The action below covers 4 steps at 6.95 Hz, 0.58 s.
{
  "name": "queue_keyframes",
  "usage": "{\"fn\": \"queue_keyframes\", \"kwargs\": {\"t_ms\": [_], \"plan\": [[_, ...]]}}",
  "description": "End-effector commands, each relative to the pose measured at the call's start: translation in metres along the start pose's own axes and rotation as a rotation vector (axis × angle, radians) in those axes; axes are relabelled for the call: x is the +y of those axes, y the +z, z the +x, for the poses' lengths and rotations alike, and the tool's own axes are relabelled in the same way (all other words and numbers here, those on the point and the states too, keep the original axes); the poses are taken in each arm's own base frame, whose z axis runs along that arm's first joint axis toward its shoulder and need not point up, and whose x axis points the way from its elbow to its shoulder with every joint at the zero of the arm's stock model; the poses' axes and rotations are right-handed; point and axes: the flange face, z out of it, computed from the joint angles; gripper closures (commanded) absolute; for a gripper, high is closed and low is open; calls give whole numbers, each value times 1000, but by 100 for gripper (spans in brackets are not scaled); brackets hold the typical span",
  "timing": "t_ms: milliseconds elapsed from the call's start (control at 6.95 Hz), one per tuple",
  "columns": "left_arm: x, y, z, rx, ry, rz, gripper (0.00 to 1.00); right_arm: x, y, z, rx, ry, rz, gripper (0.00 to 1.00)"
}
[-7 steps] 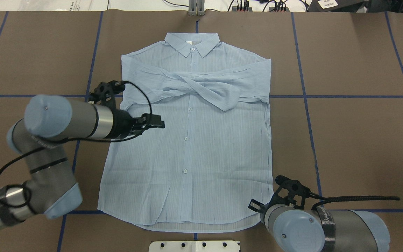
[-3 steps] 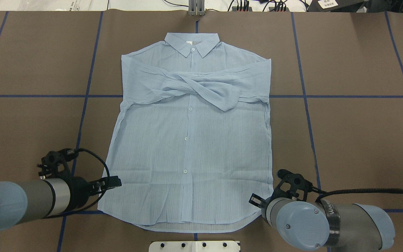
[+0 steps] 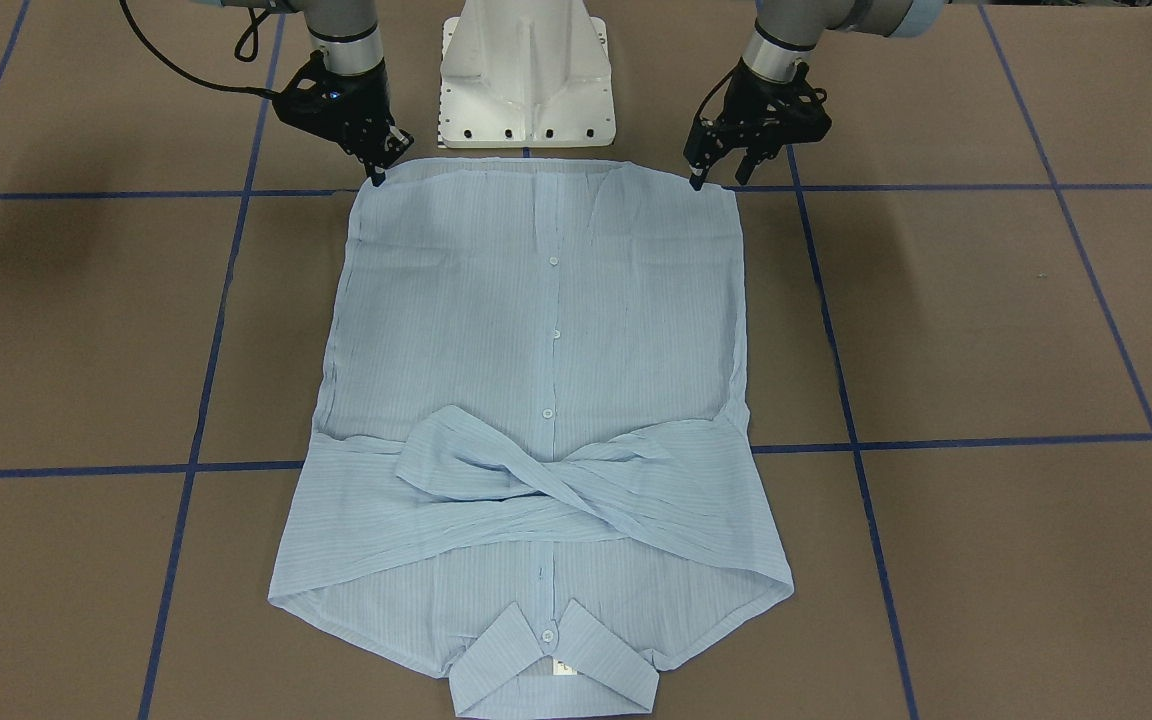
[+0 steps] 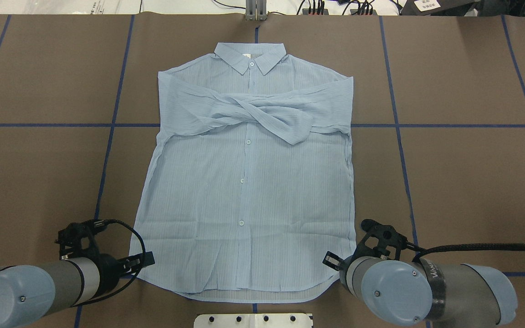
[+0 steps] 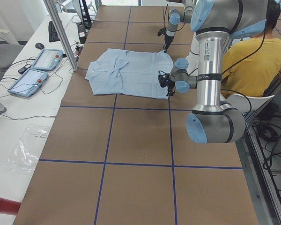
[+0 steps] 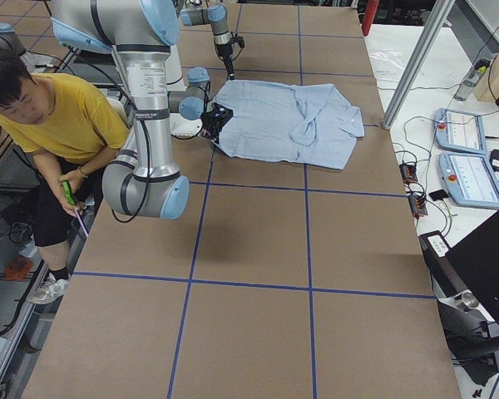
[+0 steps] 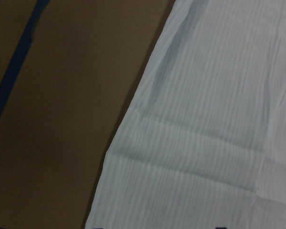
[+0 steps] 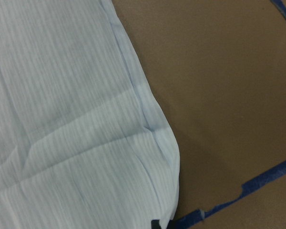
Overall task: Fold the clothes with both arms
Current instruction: 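Move the left gripper to the hem corner nearest it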
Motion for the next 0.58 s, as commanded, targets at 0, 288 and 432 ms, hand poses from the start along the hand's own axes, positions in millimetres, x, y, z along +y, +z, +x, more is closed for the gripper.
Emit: {"fn": "queue_keyframes", "kwargs": {"t_ms": [0, 288, 432], "plan": [[4, 12, -8, -29, -1, 2, 22, 1, -4, -2, -9, 0, -6, 100], [4, 14, -10, -35, -1, 1, 29, 0, -5, -2, -9, 1, -5, 100], [5, 21, -13, -48, 1, 1, 29, 1, -5, -2, -10, 0, -7, 100]]}}
